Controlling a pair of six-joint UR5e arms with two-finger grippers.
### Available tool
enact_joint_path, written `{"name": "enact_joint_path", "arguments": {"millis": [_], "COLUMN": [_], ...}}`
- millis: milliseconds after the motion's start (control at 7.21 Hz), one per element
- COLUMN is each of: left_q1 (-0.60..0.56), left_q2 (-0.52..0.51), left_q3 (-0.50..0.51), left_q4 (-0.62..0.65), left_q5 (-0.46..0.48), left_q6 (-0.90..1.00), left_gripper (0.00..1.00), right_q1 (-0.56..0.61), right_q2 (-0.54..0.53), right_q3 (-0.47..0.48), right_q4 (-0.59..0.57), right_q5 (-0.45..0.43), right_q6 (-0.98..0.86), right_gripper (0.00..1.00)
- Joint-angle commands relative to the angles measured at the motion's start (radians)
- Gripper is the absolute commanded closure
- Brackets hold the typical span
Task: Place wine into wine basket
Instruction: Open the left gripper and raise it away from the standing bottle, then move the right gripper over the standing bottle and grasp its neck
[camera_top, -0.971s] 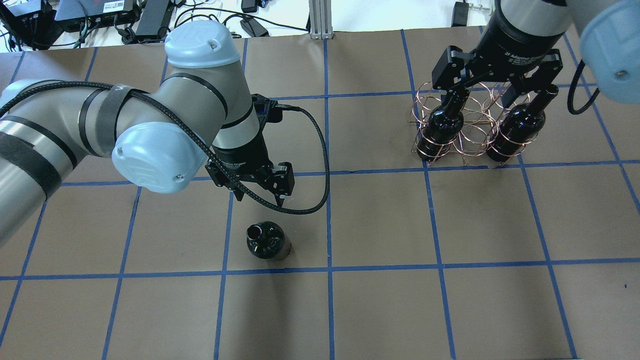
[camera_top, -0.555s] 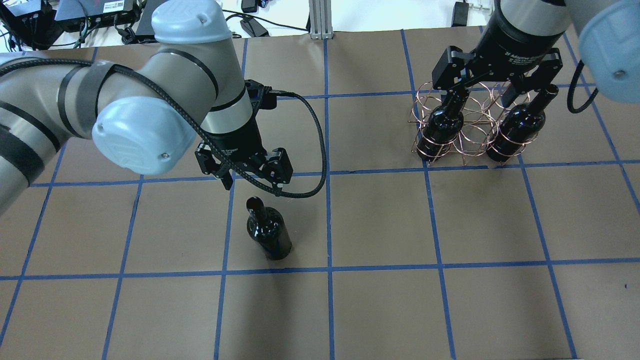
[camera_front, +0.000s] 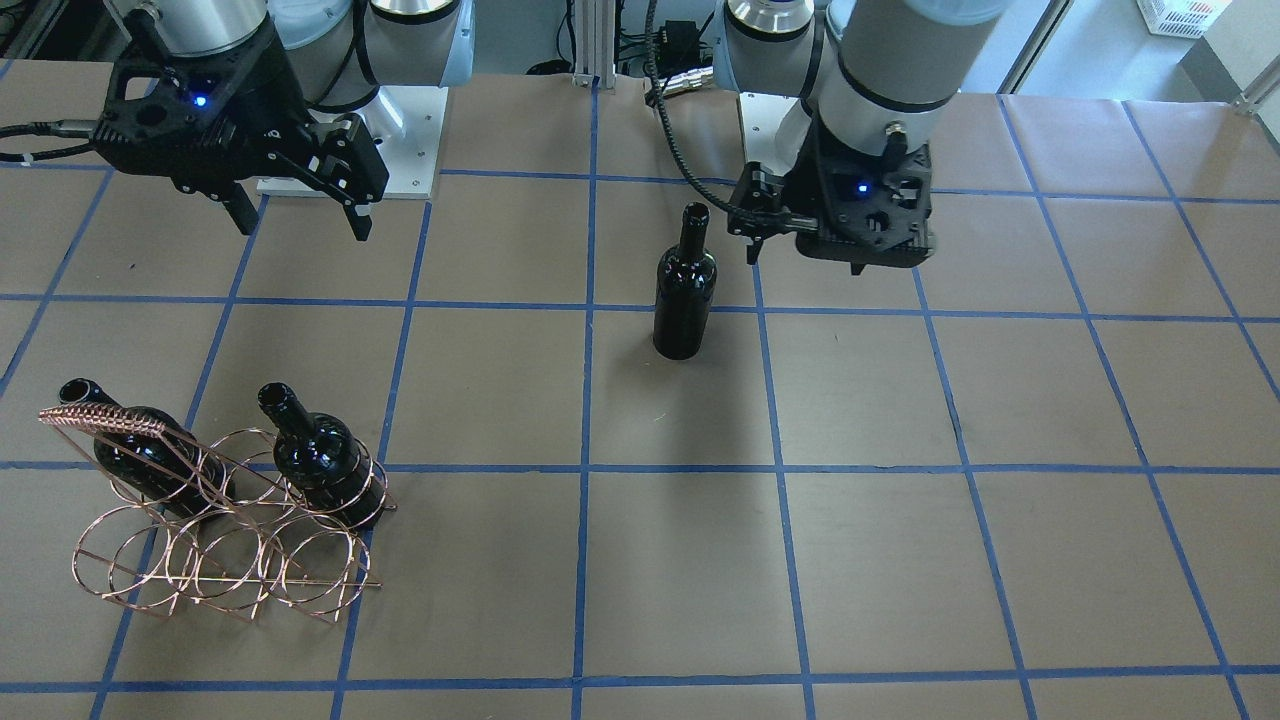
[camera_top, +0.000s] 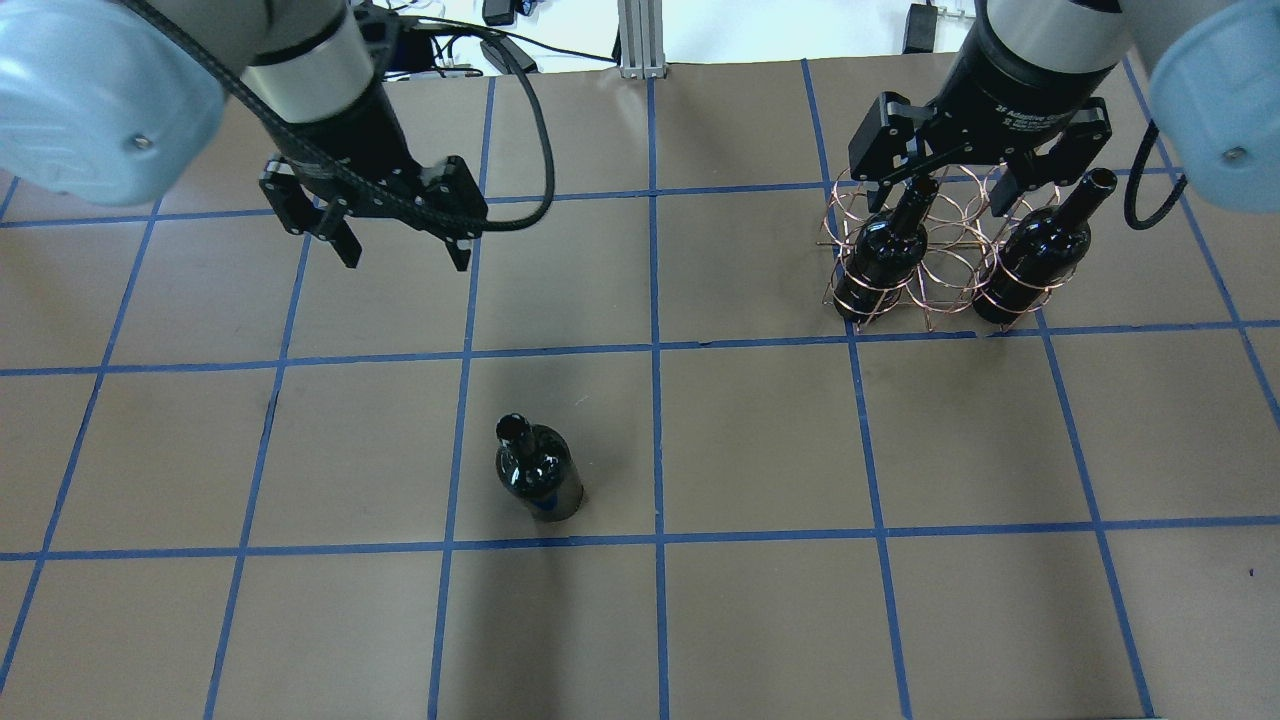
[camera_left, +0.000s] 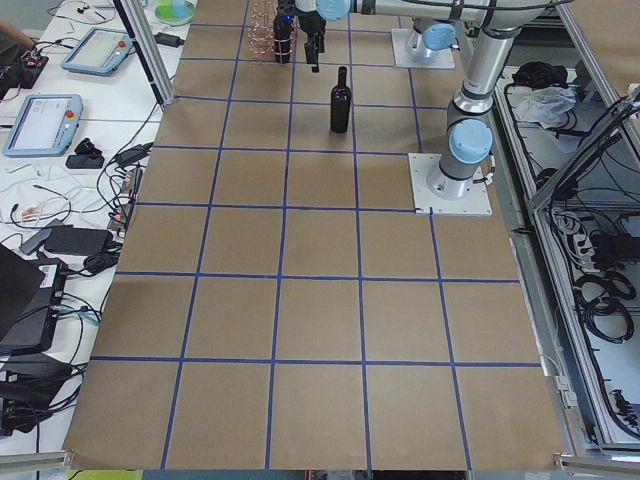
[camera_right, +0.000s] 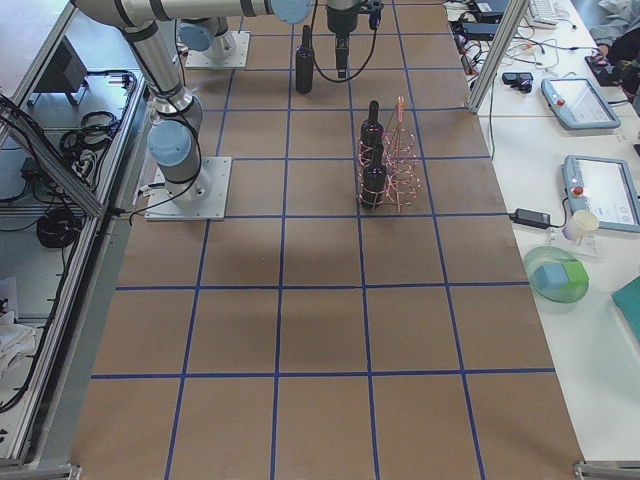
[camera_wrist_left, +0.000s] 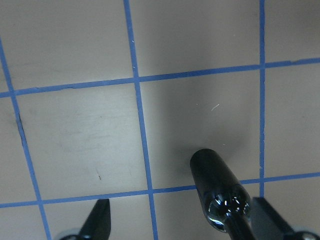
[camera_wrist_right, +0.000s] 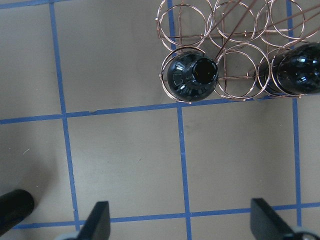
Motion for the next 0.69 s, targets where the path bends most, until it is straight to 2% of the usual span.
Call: {"name": "enact_joint_path", "arguments": {"millis": [0, 416, 555], "left_q1": [0.178, 0.216, 0.223], "left_q2": [0.021, 0.037, 0.043], "left_q3": [0.039, 0.022, 0.020], "left_q4": [0.004, -0.001, -0.001], "left_q5": [0.021, 0.032, 0.029], "left_q6": [0.003, 0.003, 0.032], "left_gripper": [0.00, 0.00, 0.00], "right_q1": [0.140, 0.353, 0.406], "right_q2": [0.009, 0.081, 0.132], "right_q3": [-0.007, -0.007, -0.008], "right_q4": [-0.007, -0.031, -0.080], "right_q5": [0.000, -0.002, 0.000], "right_q6": [0.280, 0.642, 0.667], "right_gripper": [0.00, 0.00, 0.00]}}
